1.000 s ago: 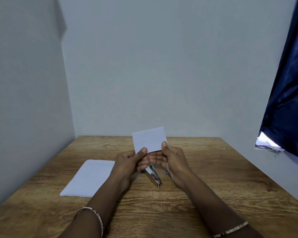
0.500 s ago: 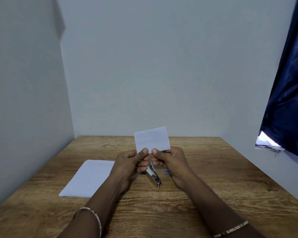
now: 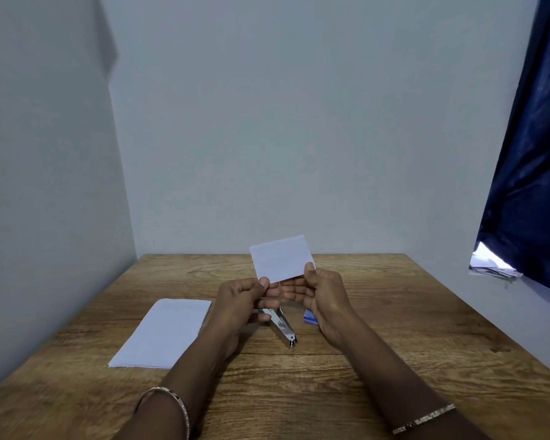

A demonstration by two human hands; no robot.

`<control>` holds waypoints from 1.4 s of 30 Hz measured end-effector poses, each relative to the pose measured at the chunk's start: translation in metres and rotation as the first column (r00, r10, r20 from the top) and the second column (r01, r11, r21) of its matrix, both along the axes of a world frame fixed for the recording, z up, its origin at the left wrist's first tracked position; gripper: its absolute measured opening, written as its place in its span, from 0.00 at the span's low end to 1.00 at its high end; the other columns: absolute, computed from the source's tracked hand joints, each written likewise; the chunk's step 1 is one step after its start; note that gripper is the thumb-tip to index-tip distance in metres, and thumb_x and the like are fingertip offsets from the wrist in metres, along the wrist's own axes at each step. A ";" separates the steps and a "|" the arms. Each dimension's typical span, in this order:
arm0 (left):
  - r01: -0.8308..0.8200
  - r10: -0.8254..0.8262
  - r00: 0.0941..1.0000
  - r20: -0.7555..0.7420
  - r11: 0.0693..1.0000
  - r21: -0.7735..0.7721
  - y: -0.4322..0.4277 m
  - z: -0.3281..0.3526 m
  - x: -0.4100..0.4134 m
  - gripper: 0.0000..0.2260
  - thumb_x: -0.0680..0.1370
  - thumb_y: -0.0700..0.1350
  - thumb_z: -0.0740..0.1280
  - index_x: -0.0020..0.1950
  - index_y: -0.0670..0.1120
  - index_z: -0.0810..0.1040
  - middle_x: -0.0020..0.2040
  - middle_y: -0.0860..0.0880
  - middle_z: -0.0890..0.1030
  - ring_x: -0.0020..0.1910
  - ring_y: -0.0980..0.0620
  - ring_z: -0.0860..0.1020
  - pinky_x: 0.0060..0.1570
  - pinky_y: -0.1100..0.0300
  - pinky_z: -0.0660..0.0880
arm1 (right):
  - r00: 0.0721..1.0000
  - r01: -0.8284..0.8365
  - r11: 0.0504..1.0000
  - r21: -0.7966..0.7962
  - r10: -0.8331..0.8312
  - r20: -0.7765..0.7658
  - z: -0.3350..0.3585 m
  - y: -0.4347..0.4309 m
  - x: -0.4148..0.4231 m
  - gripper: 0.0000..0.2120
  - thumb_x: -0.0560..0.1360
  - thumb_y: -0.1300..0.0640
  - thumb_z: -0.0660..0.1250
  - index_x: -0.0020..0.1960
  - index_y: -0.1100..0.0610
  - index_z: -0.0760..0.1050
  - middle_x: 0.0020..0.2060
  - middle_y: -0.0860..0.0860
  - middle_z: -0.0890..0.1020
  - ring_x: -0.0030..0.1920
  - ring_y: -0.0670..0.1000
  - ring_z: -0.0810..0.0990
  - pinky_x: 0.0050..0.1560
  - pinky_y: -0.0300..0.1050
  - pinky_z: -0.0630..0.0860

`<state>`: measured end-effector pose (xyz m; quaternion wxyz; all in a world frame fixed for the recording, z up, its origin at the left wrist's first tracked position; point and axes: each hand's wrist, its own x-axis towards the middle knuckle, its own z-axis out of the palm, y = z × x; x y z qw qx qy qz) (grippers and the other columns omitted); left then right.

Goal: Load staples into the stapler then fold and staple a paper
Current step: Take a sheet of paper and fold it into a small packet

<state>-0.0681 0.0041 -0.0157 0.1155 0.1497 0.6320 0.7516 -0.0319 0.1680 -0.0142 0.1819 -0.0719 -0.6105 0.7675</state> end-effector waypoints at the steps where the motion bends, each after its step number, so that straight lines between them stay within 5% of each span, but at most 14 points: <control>1: -0.004 0.004 1.000 0.009 1.000 0.003 0.000 0.001 0.000 0.10 0.79 0.46 0.70 0.44 0.43 0.88 0.44 0.44 0.89 0.35 0.54 0.86 0.27 0.64 0.78 | 1.000 0.010 1.000 -0.010 -0.010 -0.004 0.000 0.000 0.000 0.19 0.86 0.55 0.56 0.54 0.68 0.80 0.45 0.66 0.87 0.48 0.65 0.87 0.54 0.57 0.84; 9: -0.011 0.011 0.999 0.039 1.000 0.013 0.000 0.003 0.004 0.06 0.76 0.43 0.74 0.41 0.42 0.87 0.43 0.43 0.88 0.36 0.54 0.85 0.28 0.64 0.78 | 0.988 0.122 0.992 -0.016 -0.123 -0.097 -0.001 0.018 0.006 0.06 0.74 0.60 0.76 0.38 0.61 0.86 0.32 0.55 0.86 0.34 0.49 0.85 0.39 0.39 0.83; 16: -0.045 0.044 0.999 0.031 0.998 0.044 0.003 0.008 0.011 0.08 0.76 0.42 0.75 0.46 0.36 0.84 0.37 0.43 0.85 0.31 0.53 0.82 0.27 0.64 0.76 | 0.992 0.029 0.999 0.032 -0.025 -0.123 0.001 0.005 0.009 0.08 0.70 0.60 0.79 0.48 0.62 0.86 0.37 0.56 0.87 0.33 0.49 0.82 0.38 0.41 0.81; 18: -0.181 0.177 0.978 -0.107 0.983 -0.031 0.004 0.009 0.013 0.13 0.73 0.43 0.77 0.53 0.38 0.80 0.41 0.46 0.85 0.33 0.53 0.83 0.28 0.61 0.77 | 0.989 0.037 0.998 0.043 -0.030 -0.142 0.002 0.001 0.010 0.14 0.71 0.62 0.79 0.55 0.62 0.83 0.38 0.58 0.87 0.33 0.50 0.82 0.38 0.42 0.81; 20: -0.430 0.327 0.838 -0.437 0.888 -0.160 0.002 0.010 0.012 0.26 0.69 0.48 0.81 0.61 0.48 0.73 0.51 0.55 0.82 0.43 0.55 0.83 0.38 0.58 0.79 | 0.987 0.067 0.997 0.032 -0.061 -0.151 0.004 0.001 0.011 0.21 0.70 0.63 0.80 0.59 0.56 0.78 0.38 0.59 0.87 0.33 0.50 0.83 0.39 0.43 0.82; 23: -0.602 0.273 0.531 -0.802 0.788 -0.131 -0.006 0.010 0.007 0.35 0.65 0.51 0.81 0.68 0.56 0.70 0.65 0.57 0.71 0.60 0.52 0.75 0.54 0.53 0.71 | 0.984 0.101 0.995 0.011 -0.098 -0.150 0.007 0.005 0.013 0.27 0.69 0.64 0.79 0.61 0.48 0.73 0.36 0.59 0.87 0.34 0.51 0.83 0.39 0.45 0.82; 27: -0.669 0.070 0.380 -0.922 0.709 -0.222 -0.005 0.006 0.008 0.15 0.68 0.55 0.79 0.52 0.62 0.83 0.70 0.55 0.73 0.69 0.51 0.67 0.58 0.53 0.57 | 0.982 0.057 0.998 -0.031 -0.061 -0.177 0.007 0.002 0.015 0.25 0.71 0.67 0.77 0.60 0.47 0.71 0.34 0.56 0.85 0.33 0.50 0.81 0.36 0.45 0.79; 31: -0.686 0.101 0.359 -0.928 0.703 -0.188 -0.004 0.008 0.011 0.06 0.70 0.46 0.79 0.42 0.57 0.86 0.63 0.54 0.81 0.65 0.47 0.73 0.57 0.51 0.59 | 0.976 0.139 0.983 0.119 -0.115 -0.185 0.008 -0.002 0.020 0.21 0.73 0.61 0.77 0.58 0.45 0.72 0.38 0.55 0.86 0.37 0.53 0.82 0.37 0.48 0.81; 35: -0.703 0.113 0.344 -0.932 0.689 -0.176 -0.006 0.009 0.011 0.05 0.72 0.45 0.77 0.42 0.54 0.85 0.59 0.56 0.83 0.63 0.50 0.74 0.57 0.55 0.58 | 0.892 0.433 0.681 0.590 -0.232 -0.387 0.011 -0.006 0.023 0.28 0.72 0.49 0.77 0.66 0.36 0.69 0.57 0.43 0.77 0.56 0.44 0.79 0.47 0.39 0.80; 37: -0.717 0.104 0.328 -0.939 0.675 -0.176 -0.005 0.008 0.010 0.03 0.73 0.45 0.76 0.44 0.53 0.84 0.57 0.55 0.83 0.61 0.51 0.73 0.55 0.57 0.56 | 0.869 0.472 0.526 0.707 -0.144 -0.474 0.012 -0.010 0.024 0.17 0.73 0.46 0.75 0.61 0.40 0.77 0.62 0.42 0.74 0.64 0.44 0.72 0.54 0.41 0.75; 39: -0.725 0.100 0.323 -0.941 0.665 -0.179 -0.005 0.008 0.009 0.02 0.74 0.47 0.73 0.45 0.51 0.84 0.57 0.54 0.83 0.61 0.51 0.73 0.54 0.57 0.56 | 0.872 0.472 0.431 0.769 -0.101 -0.479 0.011 -0.012 0.023 0.06 0.73 0.48 0.75 0.50 0.45 0.84 0.60 0.43 0.78 0.64 0.47 0.71 0.60 0.51 0.73; 42: -0.712 0.091 0.349 -0.933 0.673 -0.201 -0.004 0.006 0.008 0.05 0.75 0.49 0.69 0.46 0.51 0.83 0.57 0.54 0.83 0.60 0.50 0.74 0.54 0.54 0.58 | 0.872 0.475 0.430 0.768 -0.115 -0.476 0.011 -0.010 0.023 0.02 0.73 0.53 0.77 0.46 0.49 0.86 0.51 0.43 0.83 0.59 0.49 0.73 0.59 0.58 0.73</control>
